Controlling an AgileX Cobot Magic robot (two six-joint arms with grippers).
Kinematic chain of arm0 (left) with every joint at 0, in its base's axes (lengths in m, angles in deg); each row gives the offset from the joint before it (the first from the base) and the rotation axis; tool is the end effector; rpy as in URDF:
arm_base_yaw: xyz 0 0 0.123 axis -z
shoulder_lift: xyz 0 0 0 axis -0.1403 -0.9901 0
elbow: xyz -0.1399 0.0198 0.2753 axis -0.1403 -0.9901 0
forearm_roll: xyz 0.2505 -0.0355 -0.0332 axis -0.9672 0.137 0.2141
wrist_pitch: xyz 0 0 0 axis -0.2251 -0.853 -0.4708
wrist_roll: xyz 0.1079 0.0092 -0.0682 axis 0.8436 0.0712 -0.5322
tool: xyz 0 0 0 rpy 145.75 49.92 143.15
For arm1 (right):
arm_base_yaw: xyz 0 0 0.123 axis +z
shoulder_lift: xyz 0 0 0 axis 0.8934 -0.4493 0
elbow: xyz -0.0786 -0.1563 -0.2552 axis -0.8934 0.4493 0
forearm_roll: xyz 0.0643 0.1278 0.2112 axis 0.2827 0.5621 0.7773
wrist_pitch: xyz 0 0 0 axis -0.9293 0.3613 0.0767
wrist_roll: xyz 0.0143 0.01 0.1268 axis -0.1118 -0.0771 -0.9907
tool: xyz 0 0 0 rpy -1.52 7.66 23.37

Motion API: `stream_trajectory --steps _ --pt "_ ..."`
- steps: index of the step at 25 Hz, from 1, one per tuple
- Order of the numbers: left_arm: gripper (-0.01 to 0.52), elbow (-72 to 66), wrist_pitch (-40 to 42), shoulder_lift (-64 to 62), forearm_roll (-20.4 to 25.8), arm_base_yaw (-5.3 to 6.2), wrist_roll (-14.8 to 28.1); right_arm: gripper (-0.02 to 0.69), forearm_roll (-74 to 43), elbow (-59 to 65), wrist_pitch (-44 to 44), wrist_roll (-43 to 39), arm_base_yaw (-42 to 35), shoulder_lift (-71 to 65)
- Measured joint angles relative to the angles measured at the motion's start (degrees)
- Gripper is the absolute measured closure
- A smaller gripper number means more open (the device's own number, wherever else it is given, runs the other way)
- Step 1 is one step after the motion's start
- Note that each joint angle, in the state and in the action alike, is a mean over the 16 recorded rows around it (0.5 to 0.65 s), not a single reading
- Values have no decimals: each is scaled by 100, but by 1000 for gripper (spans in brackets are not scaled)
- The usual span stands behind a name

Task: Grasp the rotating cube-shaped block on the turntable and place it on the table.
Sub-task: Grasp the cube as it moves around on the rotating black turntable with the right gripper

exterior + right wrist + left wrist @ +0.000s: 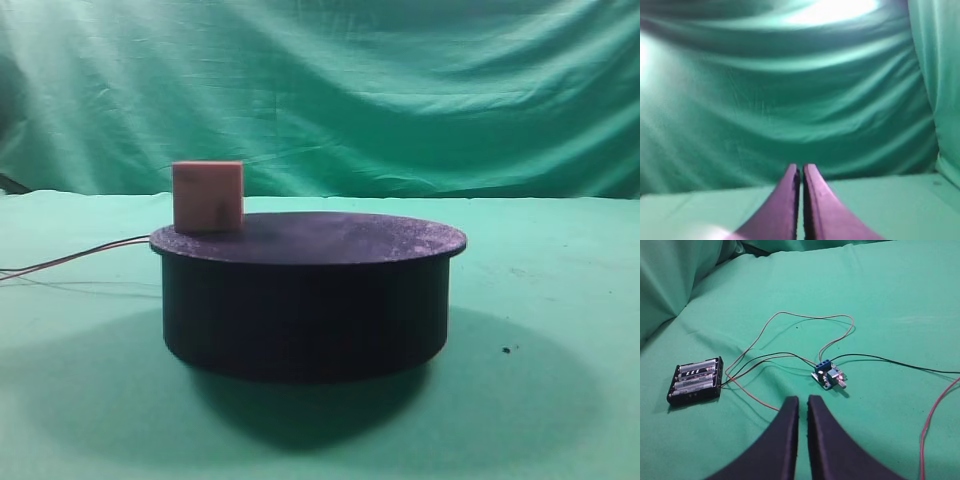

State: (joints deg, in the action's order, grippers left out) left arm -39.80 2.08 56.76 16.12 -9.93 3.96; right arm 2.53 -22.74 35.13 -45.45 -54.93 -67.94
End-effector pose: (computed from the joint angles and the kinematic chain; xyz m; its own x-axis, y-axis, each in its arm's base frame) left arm 0.0663 0.0123 0.1627 -0.2856 0.1191 -0.9509 -0.0718 0.9868 0.1452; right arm 0.0753 0.0122 0.2433 0.0267 0.1697 -0.9851 -0.1602 0.9735 0.1633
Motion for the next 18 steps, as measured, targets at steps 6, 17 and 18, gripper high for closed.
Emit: stream_trajectory --steps 6,17,18 --pt "514 0 0 0 0 0 0 665 243 -849 1327 -62 0 -1178" --pt "514 0 0 0 0 0 0 665 472 -1753 2916 117 161 -3958" --pt "514 0 0 0 0 0 0 665 495 -1810 2956 166 239 -4177"
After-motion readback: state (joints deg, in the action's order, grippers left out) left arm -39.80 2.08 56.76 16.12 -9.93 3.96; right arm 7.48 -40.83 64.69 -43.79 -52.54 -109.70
